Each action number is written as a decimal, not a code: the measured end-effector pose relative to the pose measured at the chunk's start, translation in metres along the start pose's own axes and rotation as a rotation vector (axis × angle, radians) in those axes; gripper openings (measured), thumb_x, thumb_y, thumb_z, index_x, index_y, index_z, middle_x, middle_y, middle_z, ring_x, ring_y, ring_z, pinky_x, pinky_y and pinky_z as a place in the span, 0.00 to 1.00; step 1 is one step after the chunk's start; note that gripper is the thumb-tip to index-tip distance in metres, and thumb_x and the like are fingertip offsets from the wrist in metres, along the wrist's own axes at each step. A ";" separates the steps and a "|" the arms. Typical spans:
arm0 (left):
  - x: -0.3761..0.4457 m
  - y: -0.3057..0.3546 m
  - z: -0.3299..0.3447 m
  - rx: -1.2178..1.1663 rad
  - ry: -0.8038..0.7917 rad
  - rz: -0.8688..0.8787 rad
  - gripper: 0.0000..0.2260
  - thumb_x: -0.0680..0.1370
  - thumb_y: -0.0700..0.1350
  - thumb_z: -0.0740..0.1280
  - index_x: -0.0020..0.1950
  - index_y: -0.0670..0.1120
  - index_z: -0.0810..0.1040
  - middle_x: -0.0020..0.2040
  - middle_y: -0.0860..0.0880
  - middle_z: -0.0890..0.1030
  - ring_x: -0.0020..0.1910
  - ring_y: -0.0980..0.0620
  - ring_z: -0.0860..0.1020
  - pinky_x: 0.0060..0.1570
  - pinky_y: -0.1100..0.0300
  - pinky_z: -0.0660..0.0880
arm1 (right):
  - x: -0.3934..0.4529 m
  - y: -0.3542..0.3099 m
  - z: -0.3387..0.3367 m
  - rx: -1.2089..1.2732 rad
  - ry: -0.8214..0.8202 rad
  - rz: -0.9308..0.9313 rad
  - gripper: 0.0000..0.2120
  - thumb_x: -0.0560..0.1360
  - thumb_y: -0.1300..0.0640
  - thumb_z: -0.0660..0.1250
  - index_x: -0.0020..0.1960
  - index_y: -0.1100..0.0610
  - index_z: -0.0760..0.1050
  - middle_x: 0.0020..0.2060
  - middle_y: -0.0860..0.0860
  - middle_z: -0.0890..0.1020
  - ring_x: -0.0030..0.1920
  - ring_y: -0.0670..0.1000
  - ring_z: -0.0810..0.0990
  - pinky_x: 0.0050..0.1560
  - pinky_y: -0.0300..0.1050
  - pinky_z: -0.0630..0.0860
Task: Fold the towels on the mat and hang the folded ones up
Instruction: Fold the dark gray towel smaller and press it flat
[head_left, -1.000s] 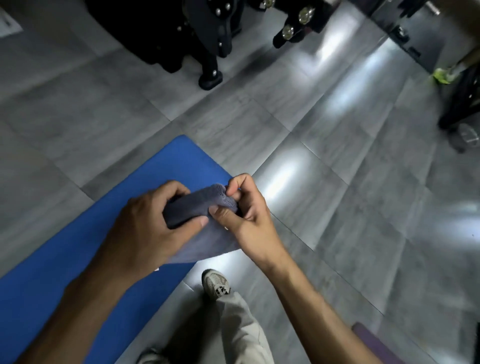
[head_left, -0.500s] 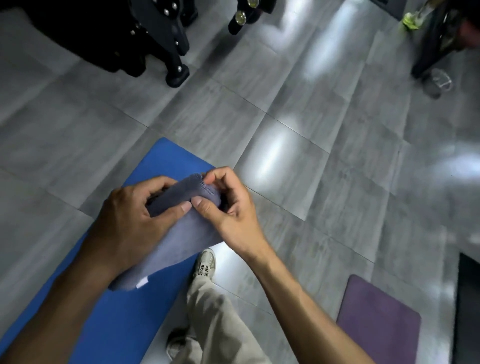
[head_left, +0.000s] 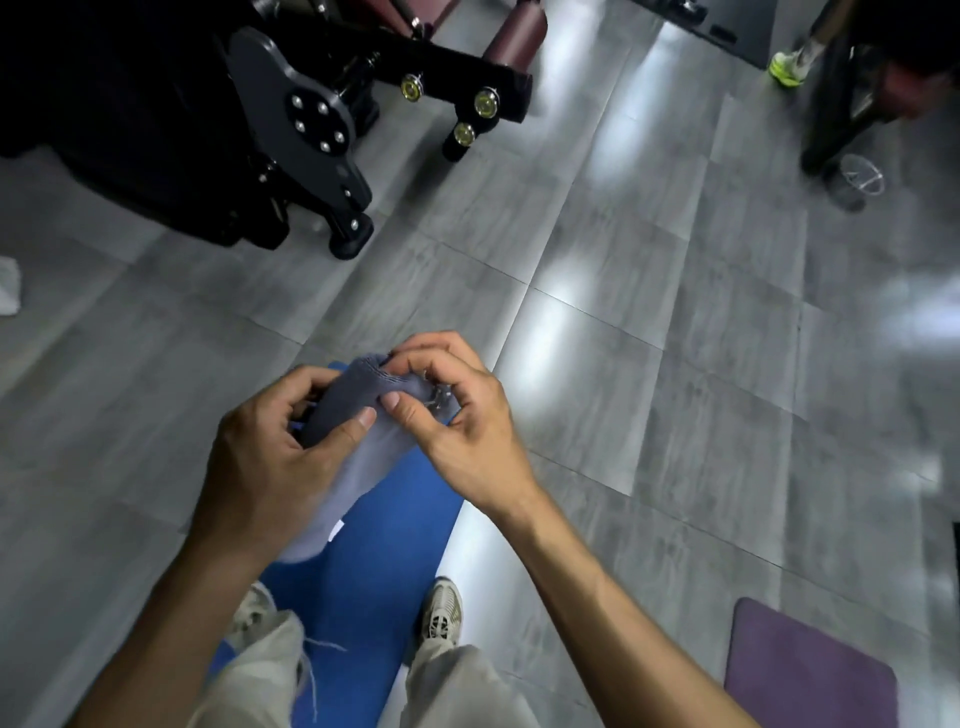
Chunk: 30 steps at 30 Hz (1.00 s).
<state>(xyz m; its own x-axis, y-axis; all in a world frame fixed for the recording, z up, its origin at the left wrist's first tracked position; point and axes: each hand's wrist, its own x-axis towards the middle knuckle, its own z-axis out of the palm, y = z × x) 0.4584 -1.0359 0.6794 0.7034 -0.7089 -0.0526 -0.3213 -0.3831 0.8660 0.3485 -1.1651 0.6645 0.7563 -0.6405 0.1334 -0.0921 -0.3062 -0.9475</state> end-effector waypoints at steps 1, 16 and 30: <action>0.012 -0.003 -0.005 0.006 0.006 -0.011 0.13 0.68 0.62 0.67 0.46 0.57 0.78 0.43 0.61 0.80 0.39 0.59 0.79 0.34 0.58 0.75 | 0.011 -0.001 0.005 0.014 -0.006 0.013 0.05 0.74 0.66 0.70 0.50 0.62 0.80 0.51 0.53 0.78 0.55 0.49 0.78 0.58 0.41 0.72; 0.217 -0.114 -0.190 -0.196 -0.259 0.013 0.08 0.72 0.46 0.75 0.43 0.56 0.77 0.39 0.59 0.82 0.37 0.62 0.80 0.35 0.68 0.74 | 0.192 -0.042 0.210 0.052 0.232 0.236 0.05 0.75 0.66 0.69 0.50 0.59 0.78 0.41 0.45 0.82 0.45 0.44 0.80 0.50 0.40 0.77; 0.390 -0.221 -0.388 -0.453 -0.175 -0.123 0.08 0.76 0.43 0.68 0.52 0.54 0.79 0.53 0.48 0.82 0.51 0.59 0.80 0.52 0.69 0.74 | 0.395 -0.095 0.343 0.253 0.035 0.230 0.06 0.78 0.67 0.64 0.48 0.57 0.73 0.42 0.53 0.77 0.46 0.49 0.75 0.50 0.42 0.72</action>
<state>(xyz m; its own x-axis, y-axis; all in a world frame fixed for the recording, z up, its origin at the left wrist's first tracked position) 1.0496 -0.9976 0.6600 0.5894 -0.7781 -0.2172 0.0924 -0.2021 0.9750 0.8784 -1.1474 0.7072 0.7115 -0.6973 -0.0861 -0.0904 0.0306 -0.9954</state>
